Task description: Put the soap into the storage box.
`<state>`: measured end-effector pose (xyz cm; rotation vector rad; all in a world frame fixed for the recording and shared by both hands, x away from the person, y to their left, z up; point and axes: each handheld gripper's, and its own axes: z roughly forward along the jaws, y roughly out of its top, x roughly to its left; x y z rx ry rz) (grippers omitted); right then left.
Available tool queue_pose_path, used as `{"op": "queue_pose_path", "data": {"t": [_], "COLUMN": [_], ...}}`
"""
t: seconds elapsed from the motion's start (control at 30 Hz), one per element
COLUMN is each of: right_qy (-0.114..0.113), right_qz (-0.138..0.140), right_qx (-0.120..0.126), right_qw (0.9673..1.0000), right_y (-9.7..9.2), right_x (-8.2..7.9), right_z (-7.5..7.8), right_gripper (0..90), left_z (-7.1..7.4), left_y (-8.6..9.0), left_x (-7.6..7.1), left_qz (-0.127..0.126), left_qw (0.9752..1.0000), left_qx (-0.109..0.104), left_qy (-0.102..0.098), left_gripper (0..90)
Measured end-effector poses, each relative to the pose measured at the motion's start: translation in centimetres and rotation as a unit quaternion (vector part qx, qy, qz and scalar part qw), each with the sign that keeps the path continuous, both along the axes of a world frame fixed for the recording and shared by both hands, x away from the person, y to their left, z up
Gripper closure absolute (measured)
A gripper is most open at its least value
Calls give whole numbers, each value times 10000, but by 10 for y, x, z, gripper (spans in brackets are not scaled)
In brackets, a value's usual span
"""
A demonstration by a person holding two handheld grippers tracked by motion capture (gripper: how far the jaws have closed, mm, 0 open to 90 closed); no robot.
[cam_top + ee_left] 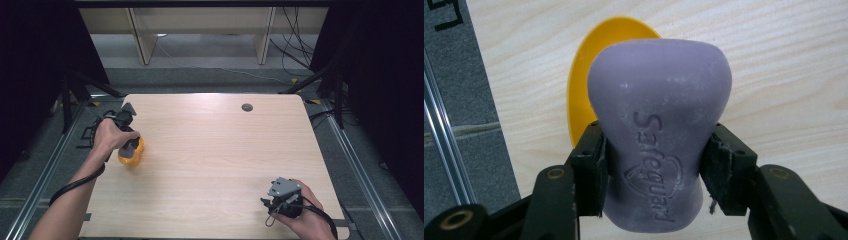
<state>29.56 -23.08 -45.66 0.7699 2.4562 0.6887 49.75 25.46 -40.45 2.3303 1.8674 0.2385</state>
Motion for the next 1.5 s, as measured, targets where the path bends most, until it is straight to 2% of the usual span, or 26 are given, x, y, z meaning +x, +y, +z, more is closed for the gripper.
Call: {"op": "queue_pose_path", "data": {"t": [0.03, 0.1, 0.17, 0.23, 0.37, 0.5, 0.67, 0.73, 0.8, 0.83, 0.87, 0.9, 0.93, 0.97, 1.03, 1.07, 1.13, 1.2, 1.23, 1.27, 1.33, 1.4, 1.43, 1.5], "right_qy": [-1, -3, 3, 3, 13, 5, 54, 55, 53, 47, 54, 56, 55, 56, 59, 60, 82, 86, 89, 89, 79, 82, 67, 73], "right_qz": [0, 1, -1, 1, -4, -5, 3, 6, 6, 3, 4, 4, 4, 7, 5, 4, -10, -6, -8, -8, -7, -8, 4, 4], "right_qx": [-1, -1, -3, -3, -6, -4, -20, -20, -21, -25, -21, -22, -21, -20, -20, -20, -15, -14, -12, -12, -18, -21, -28, -29], "right_qw": [10000, 10000, 10000, 10000, 10000, 10000, 10000, 10000, 10000, 10000, 10000, 10000, 10000, 10000, 10000, 10000, 10000, 10000, 10000, 10000, 10000, 10000, 10000, 10000], "right_y": [0, 0, 0, 0, 0, 0, 0, 0, 0, 0, 0, 0, 0, 0, 0, 0, 1, 1, 1, 1, 0, 1, 0, 0], "right_x": [0, 0, 0, 0, 0, 0, 0, 0, 0, 0, 0, 0, 0, 0, 0, 0, -1, -1, -1, -1, 0, 0, 0, 0], "right_z": [0, 0, 0, 0, 0, 0, 0, 0, 0, 0, 0, 0, 0, 0, 0, 0, 0, 0, 0, 0, 0, 0, 0, 0], "right_gripper": [376, 376, 376, 376, 375, 375, 375, 375, 374, 375, 374, 374, 375, 375, 374, 374, 375, 374, 374, 374, 374, 374, 374, 374], "left_z": [-1, -3, -5, -6, -10, -13, -19, -21, -22, -24, -26, -26, -27, -27, -30, -31, -32, -34, -34, -37, -37, -36, -36, -37], "left_y": [-1, 1, 0, 3, 3, 6, 6, 4, 9, 6, 6, 8, 9, 8, 10, 7, 11, 9, 9, 6, 9, 9, 7, 8], "left_x": [1, 3, 3, 6, 8, 11, 13, 12, 14, 13, 13, 15, 15, 14, 15, 14, 15, 15, 14, 14, 16, 16, 14, 16], "left_qz": [92, 46, 181, -9, 69, 20, 146, 304, 0, 249, 280, 142, 91, 178, 87, 273, 4, 89, 92, 275, 59, -18, 124, -58], "left_qw": [10000, 10000, 9998, 9999, 9997, 9998, 9997, 9993, 10000, 9996, 9994, 9997, 9999, 9998, 9999, 9995, 9999, 9999, 10000, 9995, 9998, 9999, 9999, 9998], "left_qx": [-24, 2, -75, 15, 12, 39, -32, -94, 31, -54, -40, 27, -4, -13, 16, -69, 46, 10, 31, -60, 44, 87, 29, 134], "left_qy": [-11, -41, -104, -109, -226, -186, -217, -171, -83, -127, -178, -184, -109, -68, -145, -147, -111, -86, 11, -122, -160, -100, -59, -154], "left_gripper": [490, 490, 490, 490, 489, 489, 488, 488, 488, 487, 487, 487, 487, 486, 486, 486, 486, 485, 484, 484, 484, 483, 482, 479]}}
